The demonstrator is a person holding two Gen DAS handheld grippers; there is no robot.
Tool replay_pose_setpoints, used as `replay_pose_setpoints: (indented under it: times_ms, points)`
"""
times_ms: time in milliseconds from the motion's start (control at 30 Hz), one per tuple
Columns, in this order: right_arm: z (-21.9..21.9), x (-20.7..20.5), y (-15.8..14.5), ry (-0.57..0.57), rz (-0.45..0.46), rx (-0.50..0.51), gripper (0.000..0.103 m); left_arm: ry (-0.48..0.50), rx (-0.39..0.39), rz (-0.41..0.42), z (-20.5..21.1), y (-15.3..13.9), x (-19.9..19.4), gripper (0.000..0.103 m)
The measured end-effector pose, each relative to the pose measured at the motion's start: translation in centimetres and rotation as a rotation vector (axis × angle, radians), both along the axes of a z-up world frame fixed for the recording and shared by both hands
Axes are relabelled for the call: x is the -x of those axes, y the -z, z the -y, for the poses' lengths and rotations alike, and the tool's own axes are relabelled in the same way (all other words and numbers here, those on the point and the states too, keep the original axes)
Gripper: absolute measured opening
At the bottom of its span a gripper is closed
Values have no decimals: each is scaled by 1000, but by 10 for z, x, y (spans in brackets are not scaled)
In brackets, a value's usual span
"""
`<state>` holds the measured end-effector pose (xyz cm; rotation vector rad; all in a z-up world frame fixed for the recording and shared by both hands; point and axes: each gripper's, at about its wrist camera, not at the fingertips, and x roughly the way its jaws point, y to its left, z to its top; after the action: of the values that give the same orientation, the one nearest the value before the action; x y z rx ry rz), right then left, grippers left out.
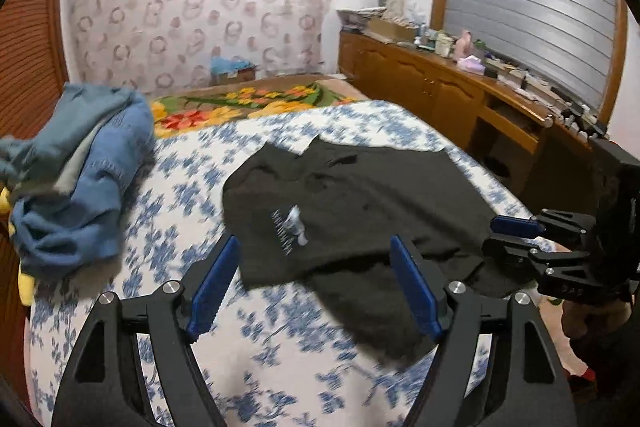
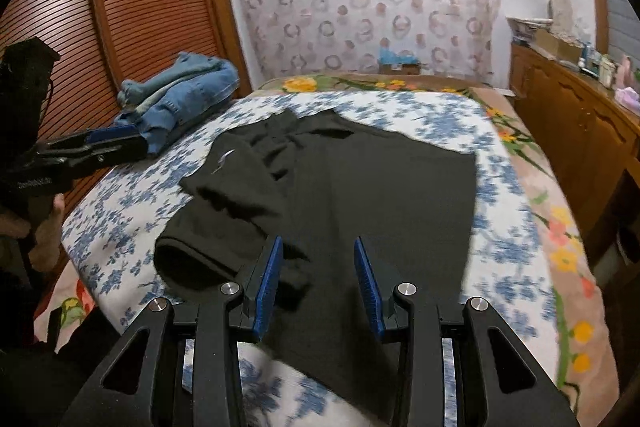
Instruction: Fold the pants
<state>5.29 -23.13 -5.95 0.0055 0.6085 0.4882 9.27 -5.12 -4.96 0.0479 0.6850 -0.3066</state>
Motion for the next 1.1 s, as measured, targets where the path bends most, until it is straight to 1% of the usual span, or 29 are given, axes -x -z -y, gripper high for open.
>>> replay_pose_setpoints:
  times_ms: [100,200,300,333,367,433,467,533,633,700,800,900,1100]
  points:
    - [-11,-6,8,-29,-27,16,38,-16,-3,-22,-7,11,0,78]
    - [-16,-15,17,-23,-62,53,38,-20,6,-42,-11,21,0,78]
    - [-15,-23,23,-23,-98,42,38,-20,4,-57,-13,29,0,78]
    - [-15,-24,23,-29,-101,40,32,-20,4,-62,-13,32,0,78]
    - [-19,-26,23,-36,-101,41,31,-20,5,-66,-13,34,0,78]
    - [-21,-27,23,-52,-98,37,20,-23,6,-75,-13,38,1,78]
    - [-22,-27,23,-57,-97,39,18,-25,7,-78,-13,39,1,78]
    - [-23,-23,21,-71,-88,37,9,-30,9,-83,-15,42,0,78]
    - [-16,-15,14,-61,-49,13,6,-36,9,-89,-15,43,2,78]
    - [-8,-6,3,-35,10,-16,5,-37,7,-90,-15,43,2,78]
    - [4,7,-10,-15,61,-24,5,-35,10,-81,-14,41,3,78]
    - [20,18,-15,5,74,-24,5,-30,14,-75,-10,38,3,78]
    - [40,41,-14,43,69,-31,5,-4,6,-65,2,33,2,78]
